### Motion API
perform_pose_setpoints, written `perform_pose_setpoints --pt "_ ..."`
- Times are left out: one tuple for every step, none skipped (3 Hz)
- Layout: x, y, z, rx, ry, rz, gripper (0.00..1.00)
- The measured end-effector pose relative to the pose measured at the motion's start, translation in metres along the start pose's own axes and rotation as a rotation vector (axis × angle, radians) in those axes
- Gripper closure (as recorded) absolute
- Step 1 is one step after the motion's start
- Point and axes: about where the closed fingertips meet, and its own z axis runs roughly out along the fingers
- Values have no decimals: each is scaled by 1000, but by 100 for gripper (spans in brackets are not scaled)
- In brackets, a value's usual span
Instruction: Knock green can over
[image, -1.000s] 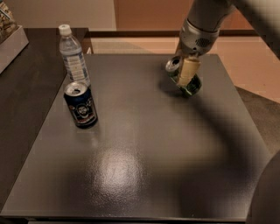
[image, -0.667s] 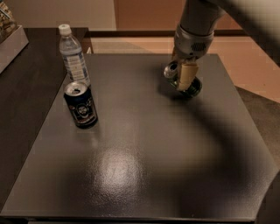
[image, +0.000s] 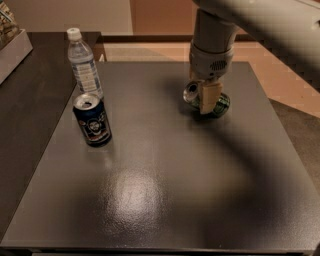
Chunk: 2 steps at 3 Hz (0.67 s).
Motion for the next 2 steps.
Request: perform_pose_setpoints --pt "-1 -3 1 11 -3 0 0" --pt "-1 -3 1 11 -3 0 0"
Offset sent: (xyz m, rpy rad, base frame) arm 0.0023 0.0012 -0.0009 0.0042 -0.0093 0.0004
